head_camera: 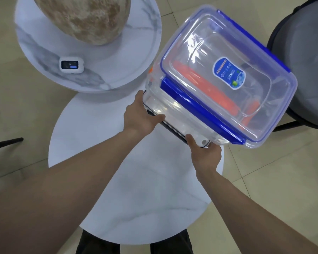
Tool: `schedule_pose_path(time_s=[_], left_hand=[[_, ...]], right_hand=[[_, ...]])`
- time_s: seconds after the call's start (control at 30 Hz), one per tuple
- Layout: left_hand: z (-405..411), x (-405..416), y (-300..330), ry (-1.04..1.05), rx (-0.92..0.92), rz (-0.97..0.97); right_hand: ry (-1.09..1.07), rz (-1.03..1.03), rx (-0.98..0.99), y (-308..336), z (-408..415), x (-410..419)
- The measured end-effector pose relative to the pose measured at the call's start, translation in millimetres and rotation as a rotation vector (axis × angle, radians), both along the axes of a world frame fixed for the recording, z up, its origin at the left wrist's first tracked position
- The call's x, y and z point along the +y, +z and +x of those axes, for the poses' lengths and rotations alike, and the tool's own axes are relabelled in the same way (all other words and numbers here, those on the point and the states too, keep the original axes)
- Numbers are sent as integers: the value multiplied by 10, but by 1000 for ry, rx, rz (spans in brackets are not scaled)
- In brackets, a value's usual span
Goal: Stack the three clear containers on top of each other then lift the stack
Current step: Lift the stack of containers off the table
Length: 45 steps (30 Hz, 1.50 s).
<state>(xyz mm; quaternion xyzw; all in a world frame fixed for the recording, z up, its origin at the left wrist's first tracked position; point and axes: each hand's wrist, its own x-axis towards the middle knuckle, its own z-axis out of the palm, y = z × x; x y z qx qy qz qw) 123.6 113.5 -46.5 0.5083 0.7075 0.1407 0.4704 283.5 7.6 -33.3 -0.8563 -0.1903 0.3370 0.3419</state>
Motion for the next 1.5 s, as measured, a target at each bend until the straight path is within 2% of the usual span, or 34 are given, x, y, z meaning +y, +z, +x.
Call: schedule_pose_path(time_s=[0.3, 0.5, 0.97, 1.5], left_hand=[[70, -47, -38, 149, -177, -68], [70, -83, -109, 173, -247, -132], [72, 46, -224, 197, -244, -141], [100, 218, -312, 237, -189, -128]], right_hand=[[-5, -20, -27, -101, 118, -2], [-2, -61, -33, -243, 142, -41], [134, -196, -138, -320, 244, 69], [274, -188, -162, -358, 389, 340]])
